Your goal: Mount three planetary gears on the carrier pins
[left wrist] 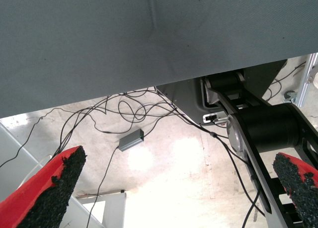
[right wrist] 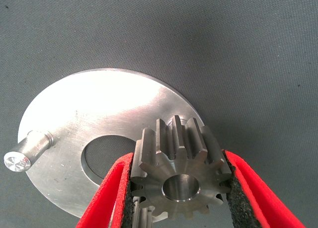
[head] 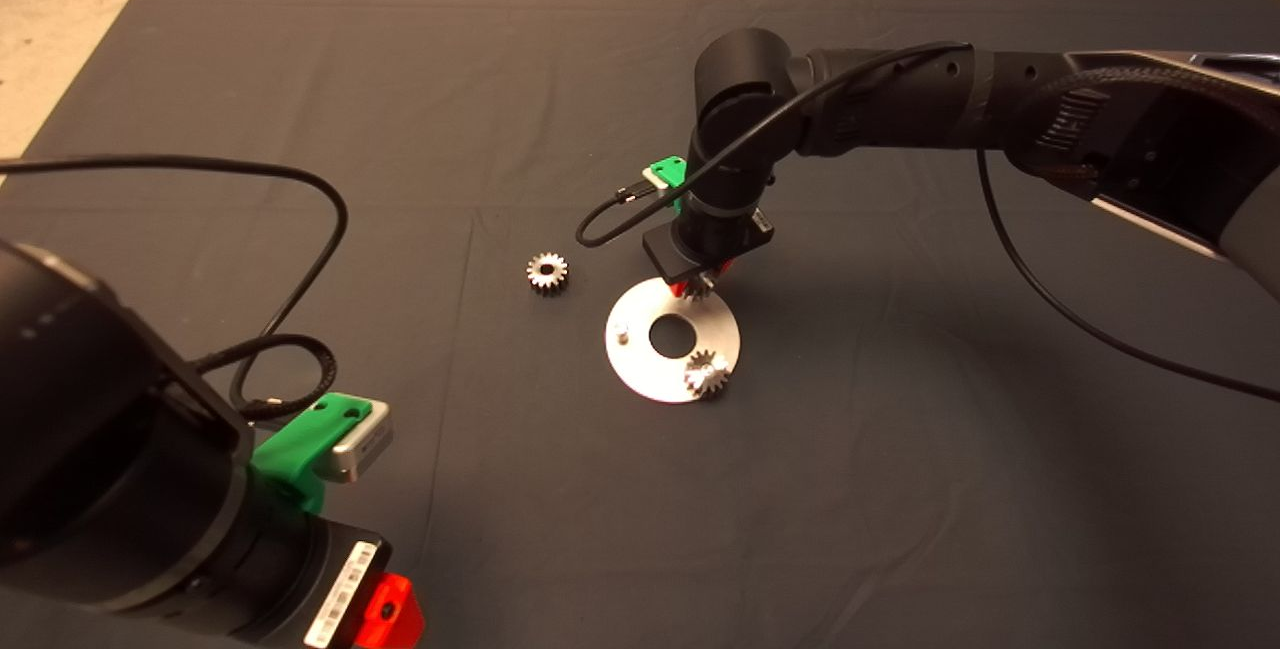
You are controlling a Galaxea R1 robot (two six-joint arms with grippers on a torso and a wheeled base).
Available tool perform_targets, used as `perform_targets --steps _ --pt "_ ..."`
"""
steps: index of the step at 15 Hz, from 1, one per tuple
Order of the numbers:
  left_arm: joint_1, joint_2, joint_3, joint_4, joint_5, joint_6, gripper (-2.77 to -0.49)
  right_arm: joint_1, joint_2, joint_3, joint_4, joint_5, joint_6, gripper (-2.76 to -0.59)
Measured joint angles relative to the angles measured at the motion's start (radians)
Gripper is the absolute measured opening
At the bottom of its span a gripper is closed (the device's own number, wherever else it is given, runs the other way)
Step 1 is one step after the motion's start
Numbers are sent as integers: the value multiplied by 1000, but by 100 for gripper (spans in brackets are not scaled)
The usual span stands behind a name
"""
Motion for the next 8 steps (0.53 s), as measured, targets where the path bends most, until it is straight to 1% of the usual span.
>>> perform_targets --steps 8 --pt "0 0 0 0 0 0 -51 0 0 0 -26 0 0 -229"
